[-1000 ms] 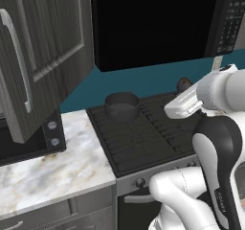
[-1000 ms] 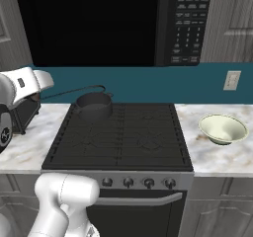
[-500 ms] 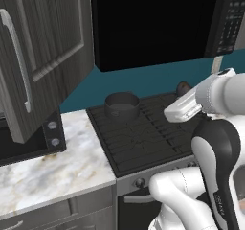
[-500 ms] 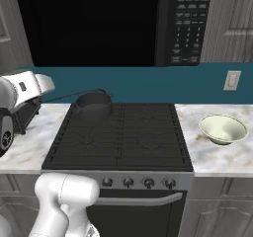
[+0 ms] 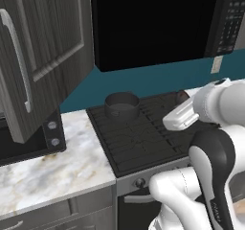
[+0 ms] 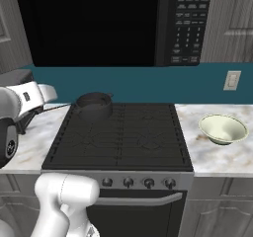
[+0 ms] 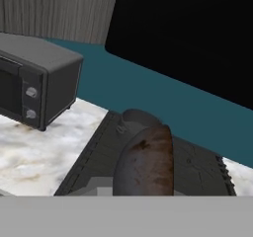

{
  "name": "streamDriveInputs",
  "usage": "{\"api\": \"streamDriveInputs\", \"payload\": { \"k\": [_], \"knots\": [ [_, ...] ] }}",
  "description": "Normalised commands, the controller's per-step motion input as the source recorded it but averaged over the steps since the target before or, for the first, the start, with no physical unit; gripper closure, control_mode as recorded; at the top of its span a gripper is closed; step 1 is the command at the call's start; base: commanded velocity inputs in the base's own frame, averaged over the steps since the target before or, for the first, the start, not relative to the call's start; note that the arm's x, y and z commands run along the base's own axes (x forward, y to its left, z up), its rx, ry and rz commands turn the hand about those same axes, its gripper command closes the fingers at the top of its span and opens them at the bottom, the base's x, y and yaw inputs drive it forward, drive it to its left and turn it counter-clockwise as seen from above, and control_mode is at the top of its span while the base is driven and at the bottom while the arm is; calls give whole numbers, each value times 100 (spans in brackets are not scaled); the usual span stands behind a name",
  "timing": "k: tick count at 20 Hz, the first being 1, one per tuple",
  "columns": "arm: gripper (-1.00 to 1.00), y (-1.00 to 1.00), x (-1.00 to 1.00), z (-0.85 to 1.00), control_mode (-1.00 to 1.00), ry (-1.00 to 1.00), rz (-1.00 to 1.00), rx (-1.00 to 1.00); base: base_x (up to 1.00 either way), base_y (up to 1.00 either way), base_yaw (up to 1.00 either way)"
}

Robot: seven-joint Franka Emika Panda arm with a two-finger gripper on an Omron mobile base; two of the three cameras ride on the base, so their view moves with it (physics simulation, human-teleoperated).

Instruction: Open the cabinet and move the ladle to the pot. Then close the cabinet.

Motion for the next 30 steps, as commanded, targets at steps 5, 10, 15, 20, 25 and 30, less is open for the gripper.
{"api": "streamDriveInputs", "payload": {
  "k": [5, 10, 15, 20, 25, 30],
  "knots": [
    [100, 0, 2, -16, -100, 7, 0, 0, 0, 0, 0],
    [100, 0, 0, -25, -100, 1, 0, 0, 0, 0, 0],
    [100, 0, 1, -27, -100, 0, 0, 0, 0, 0, 0],
    [100, 0, 4, -29, -100, 0, 0, 0, 0, 0, 0],
    [100, 0, 22, -39, -100, 0, 0, -2, 0, 0, 0],
    [100, 0, 29, -47, -100, -1, -1, -6, 0, 0, 0]
  ]
}}
